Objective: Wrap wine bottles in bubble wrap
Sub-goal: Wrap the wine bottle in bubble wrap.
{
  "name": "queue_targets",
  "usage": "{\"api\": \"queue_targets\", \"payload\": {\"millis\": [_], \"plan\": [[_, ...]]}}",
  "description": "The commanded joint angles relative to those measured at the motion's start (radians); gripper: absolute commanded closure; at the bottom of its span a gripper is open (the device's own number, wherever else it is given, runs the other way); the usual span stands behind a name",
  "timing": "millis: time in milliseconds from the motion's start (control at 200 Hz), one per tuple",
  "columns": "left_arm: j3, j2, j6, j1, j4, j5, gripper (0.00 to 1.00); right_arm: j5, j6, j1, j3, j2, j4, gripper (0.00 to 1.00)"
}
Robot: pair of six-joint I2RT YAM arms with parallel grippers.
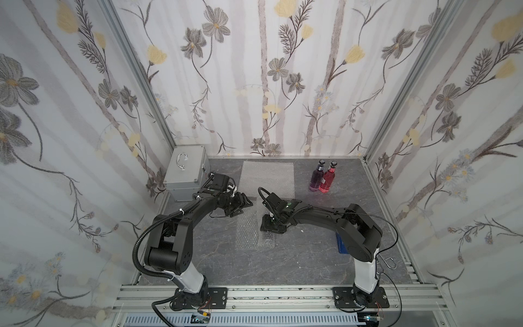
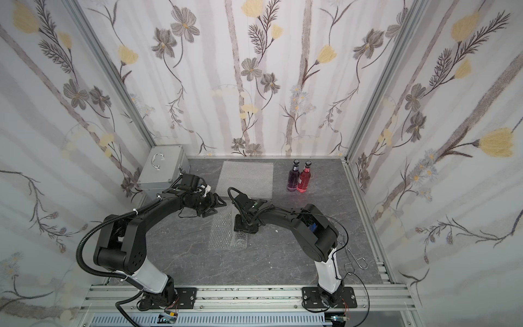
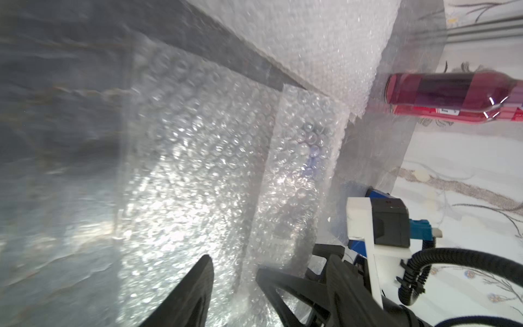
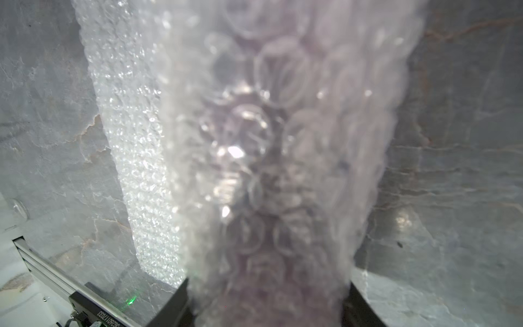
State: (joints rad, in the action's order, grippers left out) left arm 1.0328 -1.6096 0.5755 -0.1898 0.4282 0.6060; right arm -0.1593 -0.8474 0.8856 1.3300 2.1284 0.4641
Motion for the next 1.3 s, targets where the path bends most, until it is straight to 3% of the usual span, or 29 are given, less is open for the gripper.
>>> {"api": "queue_targets", "payload": {"millis": [0,275,465,794,1129,1294], "plan": [[-0.028,0.016,-0.036,0.029,0.070,-0.105,0.35,0.064,0.070,-0.005,0.015,0.023,0.119,0.46],[-0.090,-0.042,-0.072,0.035,0.054,-0.129,0.35,0.067,0.076,-0.005,0.086,0.056,0.144,0.45],[-0.065,-0.127,-0.064,0.035,0.052,-0.109,0.43,0.066,0.076,-0.003,0.096,0.062,0.145,0.45],[-0.064,-0.203,-0.029,0.035,0.009,-0.036,0.67,0.061,0.078,-0.004,0.092,0.057,0.135,0.45],[-0.067,-0.082,-0.028,0.021,0.007,0.000,0.99,0.046,0.077,-0.004,0.093,0.056,0.120,0.45],[-0.039,-0.059,0.019,-0.010,-0.029,0.108,1.00,0.028,0.077,-0.003,0.094,0.056,0.102,0.45]]}}
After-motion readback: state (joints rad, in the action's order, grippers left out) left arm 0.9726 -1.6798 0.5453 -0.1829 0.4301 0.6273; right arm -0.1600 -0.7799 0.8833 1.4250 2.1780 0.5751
